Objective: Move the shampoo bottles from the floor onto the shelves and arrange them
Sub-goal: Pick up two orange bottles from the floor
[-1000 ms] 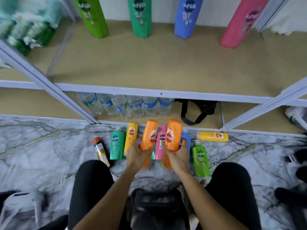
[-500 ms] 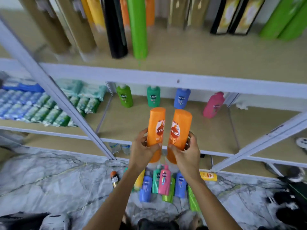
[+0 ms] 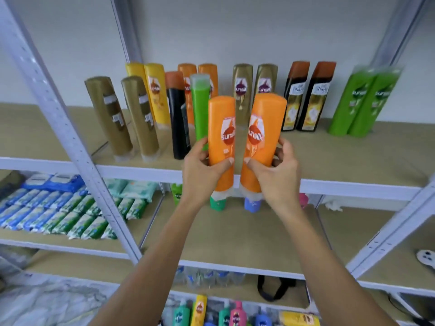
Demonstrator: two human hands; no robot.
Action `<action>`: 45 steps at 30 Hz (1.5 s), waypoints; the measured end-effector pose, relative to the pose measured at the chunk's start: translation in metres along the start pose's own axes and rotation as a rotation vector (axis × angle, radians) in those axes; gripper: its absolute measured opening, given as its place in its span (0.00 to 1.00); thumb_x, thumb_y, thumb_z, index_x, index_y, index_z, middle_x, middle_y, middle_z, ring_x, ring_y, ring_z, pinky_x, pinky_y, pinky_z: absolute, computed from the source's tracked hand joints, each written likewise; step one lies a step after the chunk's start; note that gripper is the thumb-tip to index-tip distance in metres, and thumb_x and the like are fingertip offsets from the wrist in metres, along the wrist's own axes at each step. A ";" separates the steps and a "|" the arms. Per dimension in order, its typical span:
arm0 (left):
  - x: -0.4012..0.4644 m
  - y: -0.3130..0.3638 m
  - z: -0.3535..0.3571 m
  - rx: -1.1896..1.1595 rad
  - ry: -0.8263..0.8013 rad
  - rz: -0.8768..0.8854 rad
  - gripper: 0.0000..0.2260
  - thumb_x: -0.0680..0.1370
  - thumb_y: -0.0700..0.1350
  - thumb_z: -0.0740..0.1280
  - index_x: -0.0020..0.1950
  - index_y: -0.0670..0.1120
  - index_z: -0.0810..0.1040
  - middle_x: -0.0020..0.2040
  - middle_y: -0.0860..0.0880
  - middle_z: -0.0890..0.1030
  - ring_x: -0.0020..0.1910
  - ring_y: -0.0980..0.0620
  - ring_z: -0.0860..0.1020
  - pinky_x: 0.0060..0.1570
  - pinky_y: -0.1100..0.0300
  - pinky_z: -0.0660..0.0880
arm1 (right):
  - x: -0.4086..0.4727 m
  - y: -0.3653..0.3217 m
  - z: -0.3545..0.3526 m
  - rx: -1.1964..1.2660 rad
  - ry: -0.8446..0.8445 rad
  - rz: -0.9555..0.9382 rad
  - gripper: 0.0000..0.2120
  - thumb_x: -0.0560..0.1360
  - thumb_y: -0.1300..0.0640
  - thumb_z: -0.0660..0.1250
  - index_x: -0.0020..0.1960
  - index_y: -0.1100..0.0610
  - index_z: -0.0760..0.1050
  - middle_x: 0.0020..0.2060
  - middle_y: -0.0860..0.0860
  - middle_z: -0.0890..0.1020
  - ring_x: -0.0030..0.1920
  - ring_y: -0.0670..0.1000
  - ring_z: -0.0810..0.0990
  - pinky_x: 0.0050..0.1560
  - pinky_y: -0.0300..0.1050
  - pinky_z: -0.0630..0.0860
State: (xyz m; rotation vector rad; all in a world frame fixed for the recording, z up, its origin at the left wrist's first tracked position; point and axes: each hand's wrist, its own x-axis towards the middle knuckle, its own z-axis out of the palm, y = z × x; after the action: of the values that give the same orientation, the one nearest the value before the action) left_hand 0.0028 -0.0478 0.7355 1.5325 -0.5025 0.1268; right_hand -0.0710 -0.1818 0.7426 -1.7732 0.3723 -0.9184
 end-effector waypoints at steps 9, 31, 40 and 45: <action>0.060 -0.015 0.051 0.124 0.077 0.097 0.29 0.69 0.47 0.77 0.67 0.52 0.69 0.57 0.54 0.81 0.54 0.58 0.80 0.57 0.52 0.78 | 0.071 0.021 0.004 -0.151 0.079 -0.034 0.34 0.68 0.53 0.76 0.69 0.48 0.63 0.60 0.49 0.78 0.57 0.50 0.78 0.59 0.55 0.76; 0.094 -0.052 0.078 0.453 0.040 -0.206 0.25 0.67 0.56 0.76 0.57 0.45 0.75 0.53 0.45 0.81 0.52 0.45 0.79 0.52 0.53 0.76 | 0.106 0.074 0.035 -0.312 -0.005 0.236 0.31 0.66 0.44 0.76 0.63 0.54 0.68 0.58 0.54 0.78 0.57 0.58 0.78 0.57 0.54 0.75; 0.045 -0.071 0.060 0.920 0.047 0.053 0.26 0.76 0.49 0.65 0.71 0.40 0.64 0.47 0.42 0.80 0.47 0.38 0.79 0.44 0.49 0.75 | 0.053 0.085 0.016 -0.636 0.041 0.012 0.21 0.73 0.56 0.66 0.64 0.60 0.70 0.58 0.57 0.77 0.58 0.60 0.76 0.56 0.52 0.73; -0.002 -0.119 0.040 0.918 0.012 0.543 0.18 0.76 0.44 0.64 0.65 0.40 0.75 0.65 0.44 0.76 0.68 0.42 0.70 0.68 0.45 0.64 | -0.006 0.129 0.005 -0.714 0.088 -0.377 0.23 0.75 0.54 0.59 0.67 0.62 0.71 0.68 0.57 0.72 0.72 0.59 0.64 0.73 0.53 0.57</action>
State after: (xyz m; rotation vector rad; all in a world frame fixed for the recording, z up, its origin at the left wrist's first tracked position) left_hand 0.0383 -0.0924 0.6234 2.2337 -0.9169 0.8840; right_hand -0.0485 -0.2262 0.6231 -2.5192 0.4683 -1.2281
